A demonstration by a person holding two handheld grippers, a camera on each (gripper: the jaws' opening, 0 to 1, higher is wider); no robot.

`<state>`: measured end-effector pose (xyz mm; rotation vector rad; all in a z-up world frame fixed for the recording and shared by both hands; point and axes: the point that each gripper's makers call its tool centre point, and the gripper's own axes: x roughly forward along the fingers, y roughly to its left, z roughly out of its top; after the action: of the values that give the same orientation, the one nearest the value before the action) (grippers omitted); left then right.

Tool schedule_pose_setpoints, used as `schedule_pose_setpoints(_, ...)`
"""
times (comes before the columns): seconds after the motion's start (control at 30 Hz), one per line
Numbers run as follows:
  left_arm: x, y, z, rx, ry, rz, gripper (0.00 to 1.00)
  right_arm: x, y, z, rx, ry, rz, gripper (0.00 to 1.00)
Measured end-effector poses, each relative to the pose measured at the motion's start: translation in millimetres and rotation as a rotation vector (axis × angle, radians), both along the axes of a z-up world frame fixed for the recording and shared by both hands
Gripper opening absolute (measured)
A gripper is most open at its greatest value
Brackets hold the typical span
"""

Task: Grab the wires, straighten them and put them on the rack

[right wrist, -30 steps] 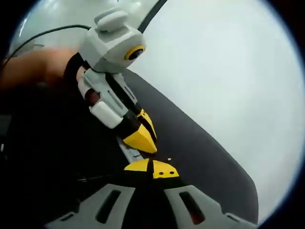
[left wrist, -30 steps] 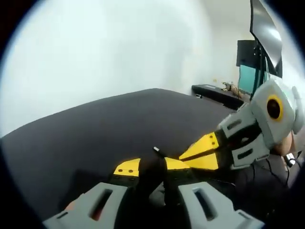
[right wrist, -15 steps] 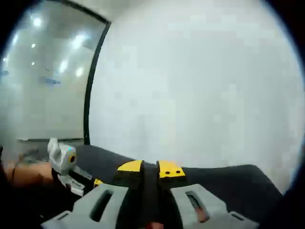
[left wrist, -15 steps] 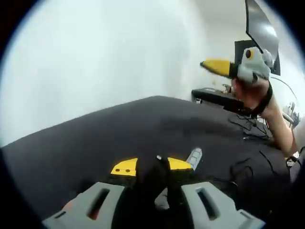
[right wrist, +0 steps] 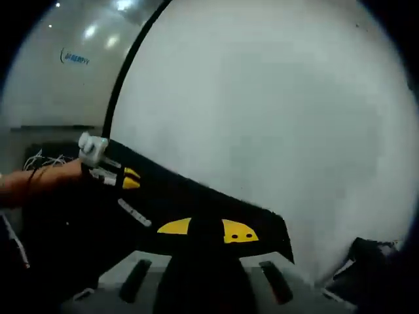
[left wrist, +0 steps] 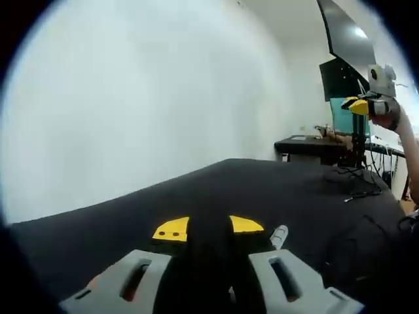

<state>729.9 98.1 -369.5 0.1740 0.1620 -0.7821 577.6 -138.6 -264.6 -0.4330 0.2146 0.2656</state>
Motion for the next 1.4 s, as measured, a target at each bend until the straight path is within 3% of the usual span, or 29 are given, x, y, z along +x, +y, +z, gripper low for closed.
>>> schedule_pose_setpoints(0.1,2.5,4,-1.5,0.009,-0.003,0.008,0.24,-23,-34,-7.2,-0.044,0.053,-0.105,0.14)
schedule_pose_setpoints(0.13,3.6,5,-1.3,0.010,-0.003,0.012,0.24,-31,-42,-12.3,-0.095,0.078,-0.129,0.14)
schedule_pose_setpoints(0.2,4.1,5,-0.5,0.012,-0.008,0.012,0.24,-51,-51,-31.0,-0.244,0.182,-0.092,0.16)
schedule_pose_setpoints(0.23,4.1,4,-0.5,0.014,-0.009,0.011,0.24,-56,-55,-35.3,-0.250,0.200,-0.097,0.19)
schedule_pose_setpoints(0.3,2.9,1,-2.8,0.033,-0.009,0.005,0.24,-67,-65,-44.8,-0.297,0.245,-0.103,0.13)
schedule_pose_setpoints(0.37,1.4,-1,-5.4,0.057,-0.013,-0.003,0.24,-75,-78,-70.4,-0.435,0.358,-0.052,0.13)
schedule_pose_setpoints(0.4,1.0,-2,-7.3,0.074,-0.016,-0.006,0.24,-73,-78,-78.3,-0.447,0.375,-0.040,0.13)
schedule_pose_setpoints(0.47,0.6,-3,-11.0,0.106,-0.024,-0.008,0.24,-67,-70,-85.5,-0.391,0.371,-0.042,0.12)
schedule_pose_setpoints(0.5,0.6,-3,-12.1,0.114,-0.028,-0.009,0.24,-62,-55,-90.5,-0.309,0.378,-0.015,0.12)
schedule_pose_setpoints(0.53,0.9,-3,-12.6,0.121,-0.031,-0.010,0.24,-60,-35,-102.4,-0.197,0.430,0.013,0.13)
schedule_pose_setpoints(0.57,1.3,-3,-12.7,0.124,-0.032,-0.009,0.24,-58,-22,-110.8,-0.156,0.474,0.046,0.14)
schedule_pose_setpoints(0.63,1.9,-2,-13.1,0.121,-0.031,-0.009,0.24,-49,-6,-125.7,-0.194,0.509,0.141,0.13)
schedule_pose_setpoints(0.8,2.0,0,-12.7,0.138,-0.038,-0.006,0.23,-22,-1,-155.8,-0.125,0.590,0.075,0.10)
schedule_pose_setpoints(0.87,0.6,-1,-9.4,0.139,-0.045,-0.008,0.23,-22,-4,-172.3,-0.112,0.662,0.039,0.07)
schedule_pose_setpoints(0.93,0.9,-3,-5.8,0.138,-0.053,-0.017,0.23,-21,2,-176.2,-0.047,0.696,0.052,0.01)
schedule_pose_setpoints(1.0,4.1,-5,-3.3,0.141,-0.058,-0.025,0.23,-11,-2,-166.8,-0.039,0.693,0.073,0.01)
schedule_pose_setpoints(1.03,5.7,-7,-2.1,0.143,-0.061,-0.028,0.23,0,7,-154.3,0.026,0.625,0.098,0.01)
schedule_pose_setpoints(1.07,3.0,-8,-3.7,0.146,-0.063,-0.032,0.23,1,13,-147.6,0.095,0.634,0.099,0.01)
schedule_pose_setpoints(1.1,1.9,-9,-3.6,0.149,-0.065,-0.035,0.23,3,21,-136.3,0.136,0.612,0.131,0.01)
schedule_pose_setpoints(1.13,1.2,-9,-2.9,0.149,-0.067,-0.038,0.23,11,31,-120.5,0.178,0.543,0.157,0.01)
schedule_pose_setpoints(1.2,-0.2,-10,-2.1,0.149,-0.067,-0.048,0.23,10,59,-102.8,0.282,0.534,0.186,0.01)
schedule_pose_setpoints(1.27,-2.4,-9,-2.1,0.150,-0.069,-0.050,0.23,23,81,-88.0,0.307,0.469,0.249,0.01)
schedule_pose_setpoints(1.3,-3.0,-9,-2.5,0.153,-0.067,-0.049,0.23,29,91,-86.7,0.327,0.497,0.246,0.01)
schedule_pose_setpoints(1.4,-0.1,-1,-1.4,0.158,-0.070,-0.033,0.23,57,119,-86.9,0.351,0.494,0.276,0.01)
